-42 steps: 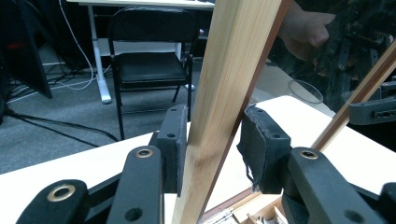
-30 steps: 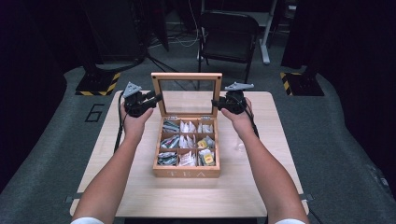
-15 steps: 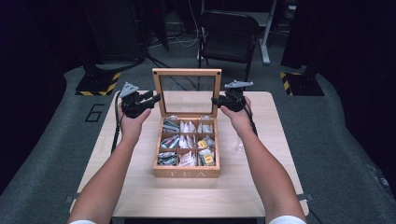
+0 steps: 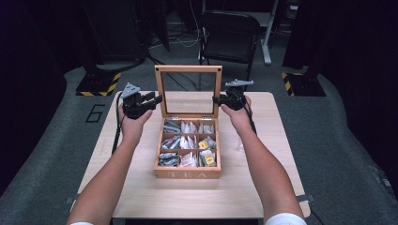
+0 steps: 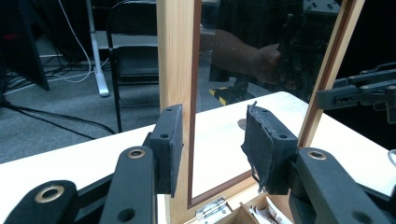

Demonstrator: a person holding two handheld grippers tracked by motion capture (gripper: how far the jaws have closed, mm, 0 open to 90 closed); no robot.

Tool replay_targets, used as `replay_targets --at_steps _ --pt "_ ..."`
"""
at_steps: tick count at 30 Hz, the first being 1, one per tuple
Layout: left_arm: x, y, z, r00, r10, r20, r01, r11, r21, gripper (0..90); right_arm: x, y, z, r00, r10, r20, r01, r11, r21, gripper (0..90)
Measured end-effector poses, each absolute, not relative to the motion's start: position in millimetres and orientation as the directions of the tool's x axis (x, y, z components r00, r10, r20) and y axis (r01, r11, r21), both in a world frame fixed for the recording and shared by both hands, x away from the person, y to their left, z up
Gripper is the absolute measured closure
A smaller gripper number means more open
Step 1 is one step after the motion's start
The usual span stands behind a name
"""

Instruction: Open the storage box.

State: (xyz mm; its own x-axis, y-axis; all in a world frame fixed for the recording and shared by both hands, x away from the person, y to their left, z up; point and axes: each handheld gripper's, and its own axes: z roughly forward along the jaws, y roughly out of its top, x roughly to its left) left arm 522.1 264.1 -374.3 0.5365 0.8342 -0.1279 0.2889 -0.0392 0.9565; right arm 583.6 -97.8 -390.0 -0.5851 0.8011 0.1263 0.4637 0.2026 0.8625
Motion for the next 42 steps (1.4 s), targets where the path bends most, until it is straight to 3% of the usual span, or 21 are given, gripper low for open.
replay_targets --at_steps 19,33,42 --pt "522.3 269.0 -379.5 0.527 0.838 -0.144 0.301 -0.025 0.953 57.0 592.7 -95.8 -394.0 -0.56 0.818 0.128 0.486 0.199 0.851 64.8" --pt "521.2 271.2 -378.0 0.521 0.84 -0.151 0.3 -0.015 0.954 55.2 590.7 -94.9 -393.1 -0.554 0.823 0.125 0.497 0.206 0.843 54.5" --pt "518.1 274.5 -377.5 0.514 0.844 -0.152 0.302 -0.012 0.953 52.1 569.6 -104.2 -382.0 -0.543 0.836 0.078 0.468 0.224 0.855 48.8"
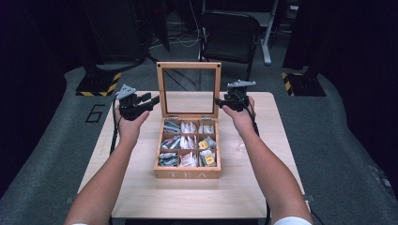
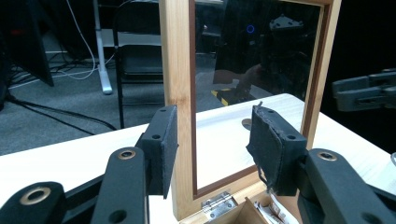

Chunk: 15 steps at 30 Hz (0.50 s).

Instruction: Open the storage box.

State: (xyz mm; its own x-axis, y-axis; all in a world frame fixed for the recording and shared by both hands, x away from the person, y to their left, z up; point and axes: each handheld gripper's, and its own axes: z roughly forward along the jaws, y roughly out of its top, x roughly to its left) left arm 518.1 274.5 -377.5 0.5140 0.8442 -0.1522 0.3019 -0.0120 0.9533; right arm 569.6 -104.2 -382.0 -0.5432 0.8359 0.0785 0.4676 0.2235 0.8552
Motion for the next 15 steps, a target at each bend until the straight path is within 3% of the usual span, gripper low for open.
replay_targets --at_steps 15 --pt "513.4 280.0 -375.9 0.507 0.85 -0.146 0.304 -0.017 0.952 51.6 528.7 -108.7 -378.0 -0.649 0.758 0.069 0.424 0.285 0.86 49.4"
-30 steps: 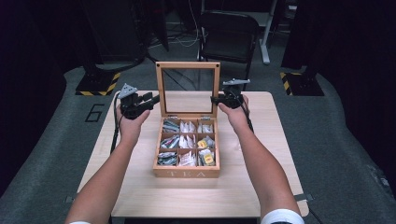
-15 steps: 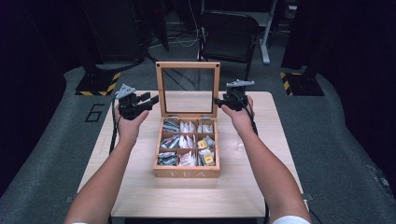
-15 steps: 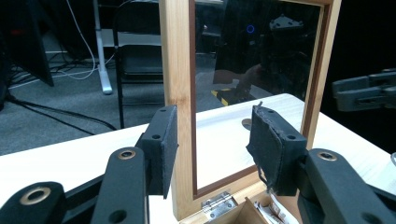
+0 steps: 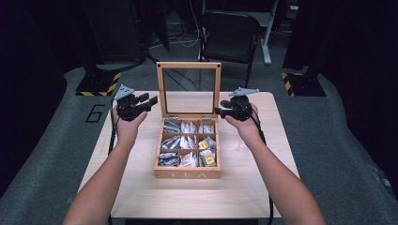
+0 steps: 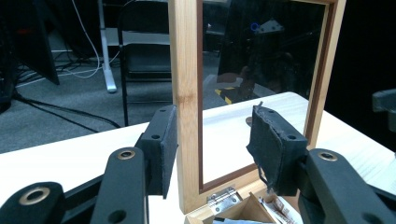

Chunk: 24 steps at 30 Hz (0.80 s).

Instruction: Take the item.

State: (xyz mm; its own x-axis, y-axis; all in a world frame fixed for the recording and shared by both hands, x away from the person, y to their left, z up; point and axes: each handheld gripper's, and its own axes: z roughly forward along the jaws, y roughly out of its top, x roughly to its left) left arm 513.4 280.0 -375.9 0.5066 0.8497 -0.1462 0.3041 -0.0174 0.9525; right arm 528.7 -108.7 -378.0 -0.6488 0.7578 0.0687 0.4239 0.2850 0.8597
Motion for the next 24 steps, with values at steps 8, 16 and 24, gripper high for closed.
replay_targets --at_steps 8,16,24 --pt "510.5 280.3 -376.6 0.503 0.852 -0.146 0.307 -0.018 0.951 51.3 498.8 -107.1 -379.9 -0.703 0.71 0.028 0.377 0.34 0.862 53.0" --pt "505.9 280.8 -372.1 0.506 0.851 -0.142 0.295 -0.015 0.955 51.1 482.2 -108.6 -388.9 -0.724 0.687 0.058 0.385 0.334 0.861 55.3" --pt "504.9 280.2 -371.8 0.51 0.849 -0.138 0.298 -0.024 0.954 51.0 468.8 -108.1 -400.3 -0.754 0.654 0.057 0.375 0.358 0.855 58.1"
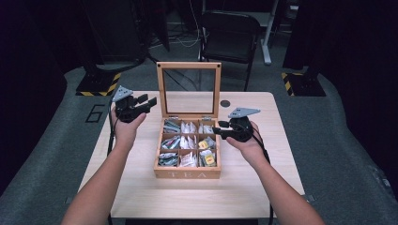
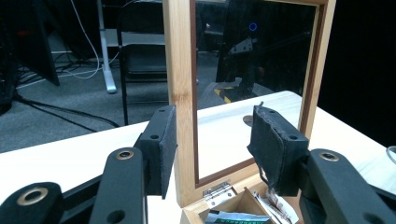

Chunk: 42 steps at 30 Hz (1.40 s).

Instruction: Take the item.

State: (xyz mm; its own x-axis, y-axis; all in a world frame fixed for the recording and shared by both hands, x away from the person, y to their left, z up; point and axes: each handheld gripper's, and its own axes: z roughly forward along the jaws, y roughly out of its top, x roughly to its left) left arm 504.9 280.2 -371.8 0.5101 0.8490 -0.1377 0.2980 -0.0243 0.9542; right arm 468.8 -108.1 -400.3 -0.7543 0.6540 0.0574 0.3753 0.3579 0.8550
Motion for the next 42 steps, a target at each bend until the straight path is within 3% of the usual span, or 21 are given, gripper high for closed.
replay_targets --at_steps 24,42 --pt "502.8 282.5 -375.6 0.502 0.853 -0.144 0.315 -0.026 0.949 49.5 445.1 -96.7 -433.6 -0.805 0.588 0.076 0.362 0.385 0.849 50.3" --pt "502.1 285.1 -378.2 0.496 0.856 -0.147 0.318 -0.021 0.948 49.5 435.3 -87.6 -451.0 -0.833 0.543 0.101 0.368 0.41 0.835 52.0"
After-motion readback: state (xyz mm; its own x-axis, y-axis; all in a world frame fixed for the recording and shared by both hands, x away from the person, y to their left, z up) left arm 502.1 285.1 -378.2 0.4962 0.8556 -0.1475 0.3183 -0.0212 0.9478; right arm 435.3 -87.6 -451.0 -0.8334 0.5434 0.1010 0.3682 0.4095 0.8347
